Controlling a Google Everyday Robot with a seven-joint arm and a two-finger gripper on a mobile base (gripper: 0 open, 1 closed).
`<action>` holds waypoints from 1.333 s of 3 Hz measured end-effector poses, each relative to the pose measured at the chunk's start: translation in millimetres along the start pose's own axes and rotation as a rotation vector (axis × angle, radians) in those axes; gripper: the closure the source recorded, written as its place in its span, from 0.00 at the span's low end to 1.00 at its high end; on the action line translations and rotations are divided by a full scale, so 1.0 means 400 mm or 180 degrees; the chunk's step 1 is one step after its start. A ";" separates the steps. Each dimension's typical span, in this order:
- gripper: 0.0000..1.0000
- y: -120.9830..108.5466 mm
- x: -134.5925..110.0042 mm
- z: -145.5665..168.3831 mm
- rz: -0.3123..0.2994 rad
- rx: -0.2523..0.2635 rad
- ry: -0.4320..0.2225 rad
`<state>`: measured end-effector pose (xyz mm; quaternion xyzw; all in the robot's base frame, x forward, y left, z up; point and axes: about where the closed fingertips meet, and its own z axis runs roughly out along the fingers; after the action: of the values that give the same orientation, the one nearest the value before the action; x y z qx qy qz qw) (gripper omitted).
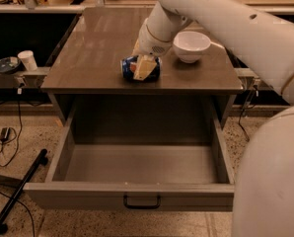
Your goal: Pick pepsi can from top drawer and place on counter
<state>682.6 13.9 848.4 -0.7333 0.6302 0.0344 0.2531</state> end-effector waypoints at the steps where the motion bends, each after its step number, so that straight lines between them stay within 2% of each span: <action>1: 0.81 0.000 0.000 0.000 0.0000 0.0000 0.0000; 4: 0.11 -0.004 -0.004 -0.006 -0.0009 0.0015 0.0011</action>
Offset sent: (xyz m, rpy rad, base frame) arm 0.0000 0.0000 -0.0001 0.0000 0.0001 0.0000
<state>683.2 14.5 851.8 -0.7336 0.6296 0.0313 0.2538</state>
